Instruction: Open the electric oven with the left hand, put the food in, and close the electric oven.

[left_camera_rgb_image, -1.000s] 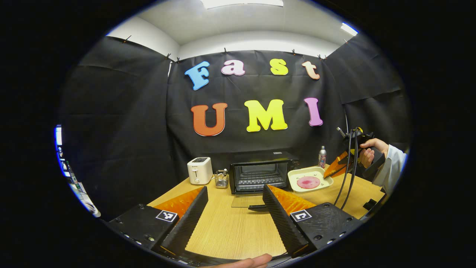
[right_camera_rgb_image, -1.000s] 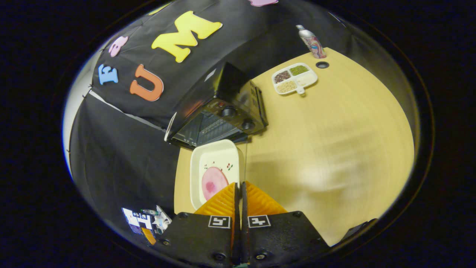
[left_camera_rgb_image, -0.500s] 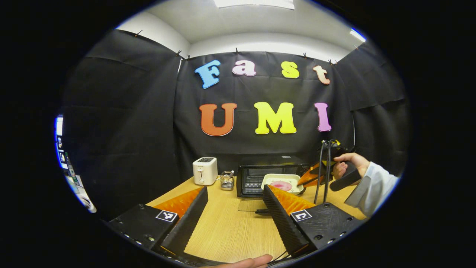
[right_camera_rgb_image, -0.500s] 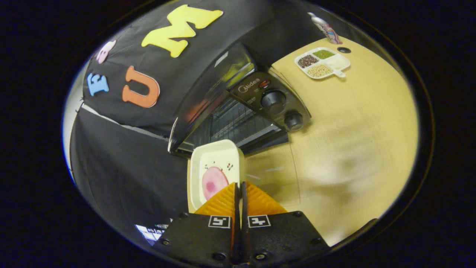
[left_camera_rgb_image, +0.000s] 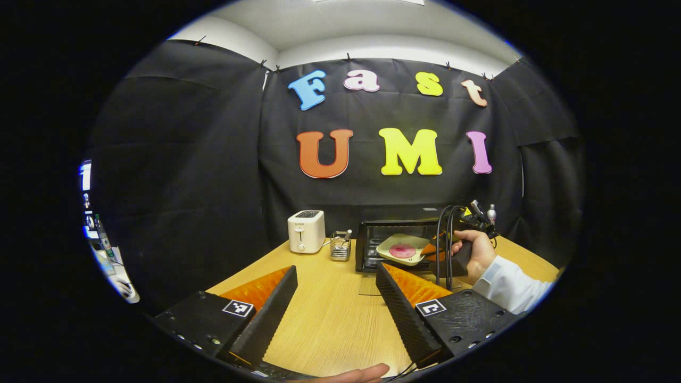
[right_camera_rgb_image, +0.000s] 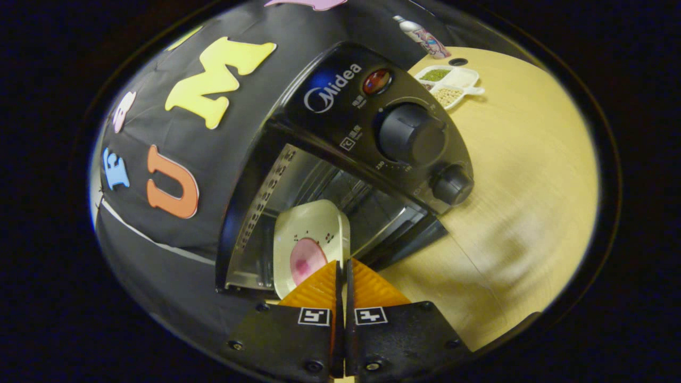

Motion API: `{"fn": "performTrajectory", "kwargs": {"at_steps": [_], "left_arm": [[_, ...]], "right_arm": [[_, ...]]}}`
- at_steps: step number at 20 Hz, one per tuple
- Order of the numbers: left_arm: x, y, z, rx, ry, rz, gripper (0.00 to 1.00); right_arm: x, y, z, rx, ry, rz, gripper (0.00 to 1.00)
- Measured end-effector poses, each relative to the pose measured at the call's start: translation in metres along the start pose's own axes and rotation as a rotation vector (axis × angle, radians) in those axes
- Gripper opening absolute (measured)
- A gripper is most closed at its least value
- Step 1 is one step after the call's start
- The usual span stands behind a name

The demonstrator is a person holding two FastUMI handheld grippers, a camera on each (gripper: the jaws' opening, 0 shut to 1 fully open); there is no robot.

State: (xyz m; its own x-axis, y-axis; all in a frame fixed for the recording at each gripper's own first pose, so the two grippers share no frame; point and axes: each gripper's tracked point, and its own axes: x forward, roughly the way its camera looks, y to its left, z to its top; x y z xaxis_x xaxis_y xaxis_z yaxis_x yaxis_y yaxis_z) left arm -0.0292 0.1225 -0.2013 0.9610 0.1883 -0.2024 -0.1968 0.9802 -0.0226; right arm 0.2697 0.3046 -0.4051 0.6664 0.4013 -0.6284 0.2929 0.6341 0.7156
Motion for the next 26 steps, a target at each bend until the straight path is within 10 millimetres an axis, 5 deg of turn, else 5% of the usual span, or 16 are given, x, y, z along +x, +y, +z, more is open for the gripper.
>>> {"fn": "performTrajectory", "kwargs": {"at_steps": [6,13,17,18,24,26], "left_arm": [[0.021,0.010,-0.029,0.022,0.060,0.042,0.95],[0.032,0.007,-0.044,0.022,0.099,0.038,0.95],[0.031,0.005,-0.046,0.040,0.094,0.035,0.95],[0.030,0.006,-0.046,0.038,0.092,0.034,0.95],[0.020,0.013,-0.044,0.016,0.081,0.040,0.95],[0.014,0.018,-0.044,0.008,0.079,0.040,0.95]], "right_arm": [[0.035,0.005,0.029,0.061,-0.165,0.084,0.04],[0.040,0.011,0.041,-0.061,-0.260,0.097,0.04],[0.044,0.012,0.040,-0.105,-0.278,0.106,0.12],[0.042,0.015,0.042,-0.112,-0.294,0.115,0.05],[0.018,0.030,0.039,-0.356,-0.409,0.105,0.46],[0.007,0.034,0.026,-0.442,-0.414,0.107,0.84]]}}
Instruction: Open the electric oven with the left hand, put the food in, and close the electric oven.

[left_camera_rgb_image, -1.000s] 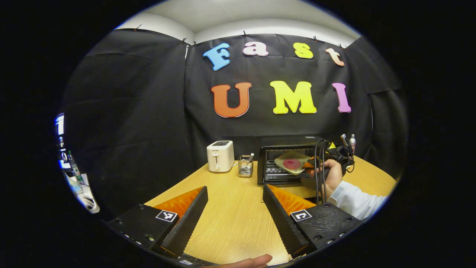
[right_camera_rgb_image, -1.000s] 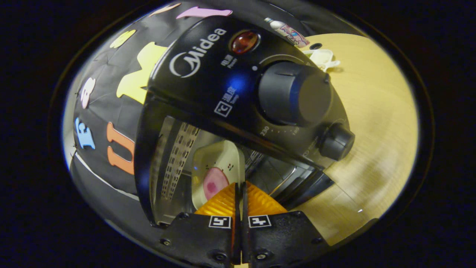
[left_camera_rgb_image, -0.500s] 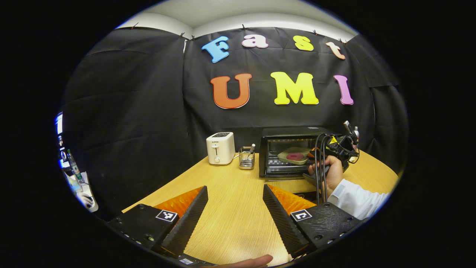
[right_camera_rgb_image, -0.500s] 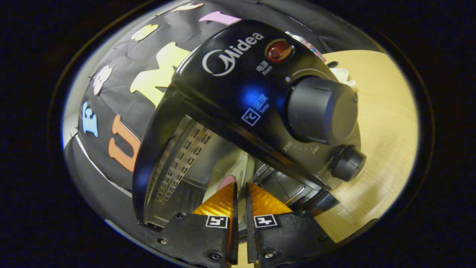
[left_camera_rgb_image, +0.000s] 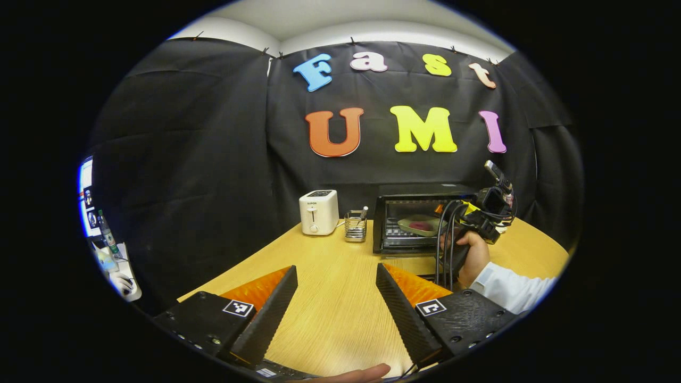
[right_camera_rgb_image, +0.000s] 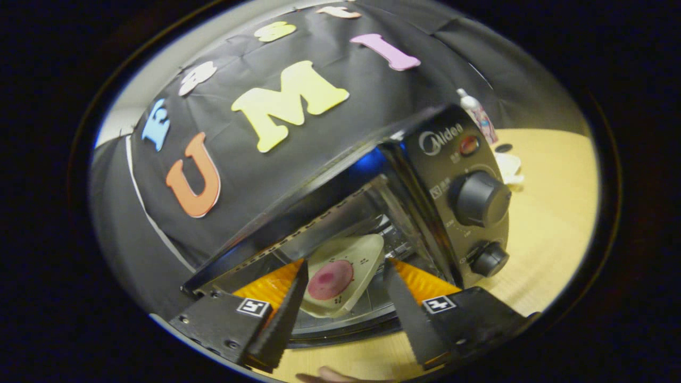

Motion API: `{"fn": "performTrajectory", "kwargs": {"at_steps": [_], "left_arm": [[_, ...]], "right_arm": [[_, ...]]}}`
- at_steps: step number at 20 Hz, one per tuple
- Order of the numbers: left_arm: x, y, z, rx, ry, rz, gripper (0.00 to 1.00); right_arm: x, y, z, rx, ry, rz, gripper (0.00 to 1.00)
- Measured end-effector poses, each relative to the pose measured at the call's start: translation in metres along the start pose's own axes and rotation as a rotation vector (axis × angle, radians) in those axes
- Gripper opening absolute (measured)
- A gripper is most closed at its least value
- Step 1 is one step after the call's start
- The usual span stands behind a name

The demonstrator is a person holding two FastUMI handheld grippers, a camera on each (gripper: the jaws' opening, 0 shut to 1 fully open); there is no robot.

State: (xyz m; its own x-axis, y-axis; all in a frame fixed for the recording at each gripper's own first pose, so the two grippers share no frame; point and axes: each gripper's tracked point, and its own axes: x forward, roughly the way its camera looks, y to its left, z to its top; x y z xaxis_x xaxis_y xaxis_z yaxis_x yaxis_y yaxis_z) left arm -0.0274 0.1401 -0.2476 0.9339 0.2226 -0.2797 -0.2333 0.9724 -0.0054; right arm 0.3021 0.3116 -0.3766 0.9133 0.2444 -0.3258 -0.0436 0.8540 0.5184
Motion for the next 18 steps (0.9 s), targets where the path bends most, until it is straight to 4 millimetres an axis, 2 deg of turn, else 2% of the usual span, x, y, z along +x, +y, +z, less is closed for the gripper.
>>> {"fn": "performTrajectory", "kwargs": {"at_steps": [1,3,5,6,9,13,14,15,16,18], "left_arm": [[-0.004,0.002,-0.001,-0.002,-0.001,0.003,0.94],[-0.008,0.009,-0.002,0.000,-0.003,0.017,0.95],[-0.012,0.015,-0.006,-0.017,0.004,0.023,0.95],[-0.015,0.017,-0.010,-0.032,0.017,0.025,0.95],[-0.026,0.018,-0.015,-0.062,0.029,0.022,0.95],[-0.032,0.005,-0.012,-0.066,0.016,-0.014,0.94],[-0.033,-0.002,-0.013,-0.074,0.015,-0.029,0.94],[-0.033,-0.009,-0.015,-0.080,0.018,-0.042,0.94],[-0.031,-0.015,-0.019,-0.084,0.026,-0.051,0.95],[-0.023,-0.029,-0.027,-0.081,0.051,-0.069,0.94]], "right_arm": [[-0.004,0.006,-0.002,-0.034,-0.003,0.021,0.95],[-0.024,0.010,0.000,-0.099,-0.025,0.037,1.00],[-0.051,0.016,0.001,-0.140,-0.042,0.063,1.00],[-0.065,0.017,0.004,-0.159,-0.050,0.078,0.96],[-0.110,0.008,0.019,-0.199,-0.088,0.094,1.00],[-0.171,-0.003,0.047,-0.225,-0.114,0.137,0.95],[-0.185,-0.009,0.057,-0.227,-0.124,0.136,1.00],[-0.199,-0.013,0.068,-0.231,-0.137,0.144,1.00],[-0.212,-0.017,0.079,-0.240,-0.146,0.150,0.96],[-0.239,-0.031,0.101,-0.263,-0.171,0.146,0.96]]}}
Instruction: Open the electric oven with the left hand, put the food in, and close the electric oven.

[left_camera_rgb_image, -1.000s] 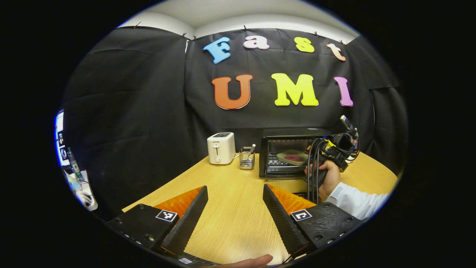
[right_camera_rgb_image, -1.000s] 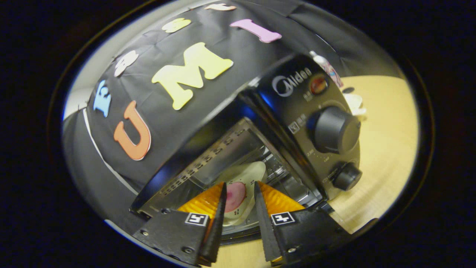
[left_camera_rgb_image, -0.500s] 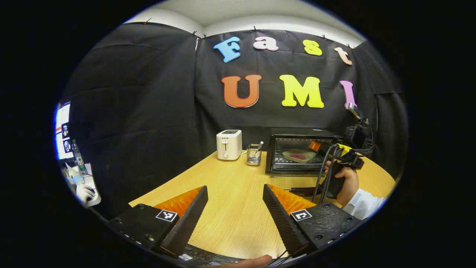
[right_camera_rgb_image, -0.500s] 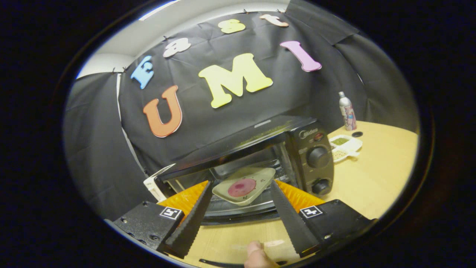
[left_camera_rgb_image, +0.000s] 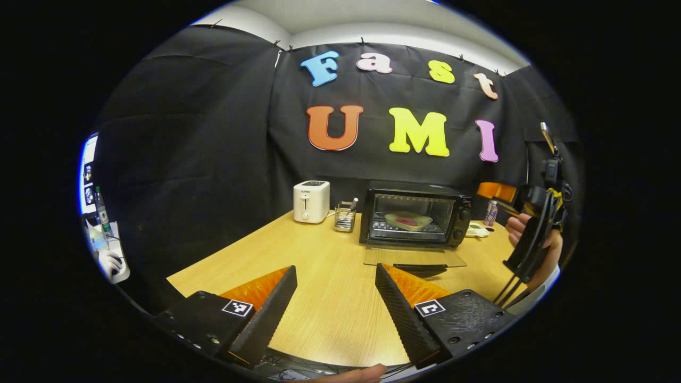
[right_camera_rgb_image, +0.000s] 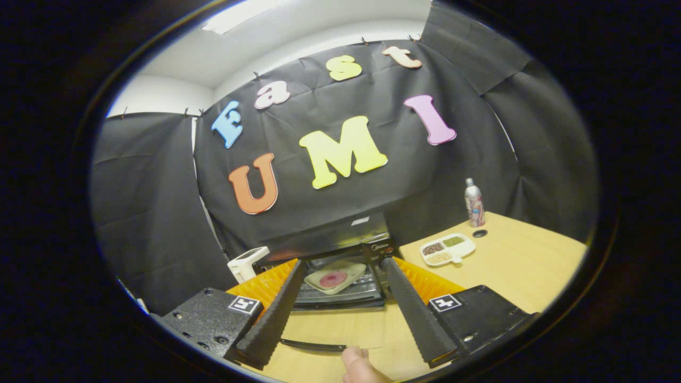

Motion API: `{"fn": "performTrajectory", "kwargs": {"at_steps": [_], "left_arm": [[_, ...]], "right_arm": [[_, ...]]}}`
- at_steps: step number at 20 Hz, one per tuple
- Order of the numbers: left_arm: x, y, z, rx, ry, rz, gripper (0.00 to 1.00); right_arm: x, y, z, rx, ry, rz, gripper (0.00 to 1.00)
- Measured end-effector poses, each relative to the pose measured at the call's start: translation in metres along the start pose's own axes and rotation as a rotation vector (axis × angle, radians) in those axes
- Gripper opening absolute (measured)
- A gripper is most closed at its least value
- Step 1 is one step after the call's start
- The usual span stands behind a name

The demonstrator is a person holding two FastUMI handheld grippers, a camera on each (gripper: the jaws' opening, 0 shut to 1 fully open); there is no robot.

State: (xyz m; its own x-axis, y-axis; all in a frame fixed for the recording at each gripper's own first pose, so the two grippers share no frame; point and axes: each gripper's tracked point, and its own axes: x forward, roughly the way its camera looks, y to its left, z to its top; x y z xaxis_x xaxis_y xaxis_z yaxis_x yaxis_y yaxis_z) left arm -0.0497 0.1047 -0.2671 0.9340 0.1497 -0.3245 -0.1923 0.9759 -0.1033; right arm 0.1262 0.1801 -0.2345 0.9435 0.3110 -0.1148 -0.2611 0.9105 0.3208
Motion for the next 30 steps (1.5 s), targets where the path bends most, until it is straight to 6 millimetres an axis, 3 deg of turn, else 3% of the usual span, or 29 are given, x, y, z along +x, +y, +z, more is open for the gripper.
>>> {"fn": "performTrajectory", "kwargs": {"at_steps": [5,13,14,16,22,24,25,26,30], "left_arm": [[0.028,-0.039,-0.026,0.007,0.112,-0.074,0.95],[0.073,-0.110,-0.058,0.019,0.233,-0.190,0.96],[0.079,-0.117,-0.064,0.040,0.250,-0.198,0.96],[0.092,-0.132,-0.073,0.068,0.279,-0.212,0.96],[0.130,-0.169,-0.096,0.089,0.358,-0.242,0.96],[0.138,-0.174,-0.102,0.098,0.377,-0.238,0.96],[0.144,-0.173,-0.104,0.102,0.383,-0.228,0.96],[0.147,-0.173,-0.105,0.106,0.391,-0.223,0.96],[0.154,-0.174,-0.106,0.133,0.410,-0.210,0.96]], "right_arm": [[-0.050,-0.038,0.048,-0.101,-0.056,-0.024,0.96],[-0.103,-0.082,0.083,-0.137,-0.107,-0.056,0.96],[-0.109,-0.086,0.090,-0.140,-0.131,-0.059,1.00],[-0.120,-0.099,0.098,-0.160,-0.157,-0.082,0.95],[-0.134,-0.128,0.113,-0.210,-0.199,-0.114,0.96],[-0.133,-0.136,0.111,-0.214,-0.200,-0.120,0.95],[-0.133,-0.138,0.110,-0.213,-0.196,-0.119,1.00],[-0.132,-0.139,0.110,-0.206,-0.196,-0.115,0.96],[-0.129,-0.143,0.109,-0.190,-0.203,-0.099,0.96]]}}
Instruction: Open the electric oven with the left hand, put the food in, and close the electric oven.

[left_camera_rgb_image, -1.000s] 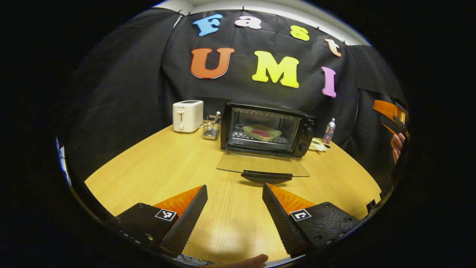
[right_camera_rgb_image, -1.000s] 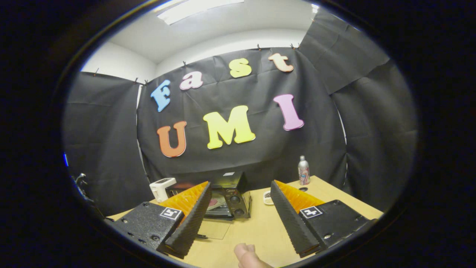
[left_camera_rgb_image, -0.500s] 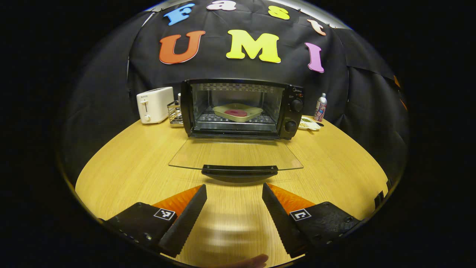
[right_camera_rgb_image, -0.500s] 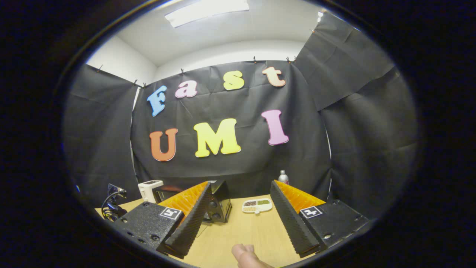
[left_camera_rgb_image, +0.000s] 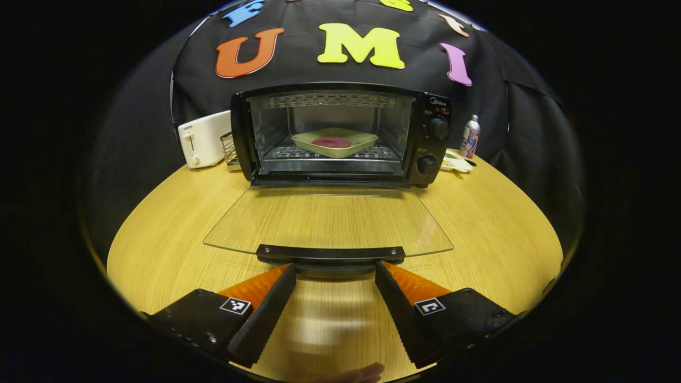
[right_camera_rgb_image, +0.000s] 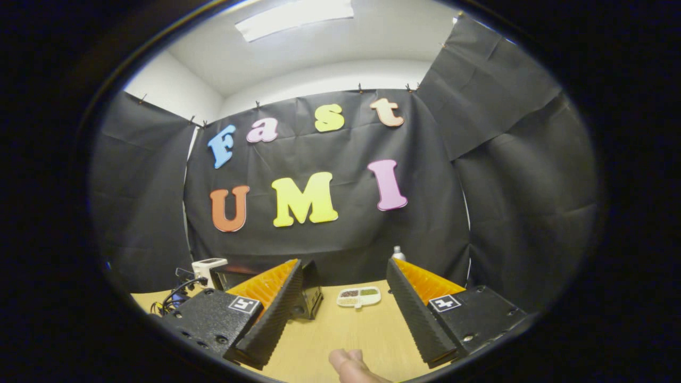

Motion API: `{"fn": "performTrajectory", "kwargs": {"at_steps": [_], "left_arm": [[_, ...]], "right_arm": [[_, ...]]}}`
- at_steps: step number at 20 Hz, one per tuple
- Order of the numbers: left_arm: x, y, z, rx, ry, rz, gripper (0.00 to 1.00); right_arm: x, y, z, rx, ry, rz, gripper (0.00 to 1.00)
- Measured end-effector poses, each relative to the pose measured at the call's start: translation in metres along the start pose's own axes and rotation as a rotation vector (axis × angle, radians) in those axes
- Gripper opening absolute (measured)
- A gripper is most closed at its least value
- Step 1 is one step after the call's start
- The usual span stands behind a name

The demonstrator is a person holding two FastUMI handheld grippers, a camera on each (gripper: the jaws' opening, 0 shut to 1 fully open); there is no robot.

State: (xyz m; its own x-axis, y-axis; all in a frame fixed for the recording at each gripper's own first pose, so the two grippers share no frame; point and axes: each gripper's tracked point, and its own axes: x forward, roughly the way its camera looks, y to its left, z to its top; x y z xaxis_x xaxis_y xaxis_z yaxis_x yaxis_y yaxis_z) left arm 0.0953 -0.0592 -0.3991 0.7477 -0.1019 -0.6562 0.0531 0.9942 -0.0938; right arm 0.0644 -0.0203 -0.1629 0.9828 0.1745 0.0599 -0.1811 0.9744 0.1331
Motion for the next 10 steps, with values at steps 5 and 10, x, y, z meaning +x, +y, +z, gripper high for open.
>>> {"fn": "performTrajectory", "kwargs": {"at_steps": [5,10], "left_arm": [[0.001,0.000,0.002,0.012,0.004,-0.002,0.96],[-0.003,0.000,0.007,0.014,0.001,-0.005,0.96]], "right_arm": [[-0.001,-0.002,0.004,-0.007,-0.007,-0.009,0.96],[-0.011,0.004,0.014,-0.022,-0.014,-0.012,0.96]]}}
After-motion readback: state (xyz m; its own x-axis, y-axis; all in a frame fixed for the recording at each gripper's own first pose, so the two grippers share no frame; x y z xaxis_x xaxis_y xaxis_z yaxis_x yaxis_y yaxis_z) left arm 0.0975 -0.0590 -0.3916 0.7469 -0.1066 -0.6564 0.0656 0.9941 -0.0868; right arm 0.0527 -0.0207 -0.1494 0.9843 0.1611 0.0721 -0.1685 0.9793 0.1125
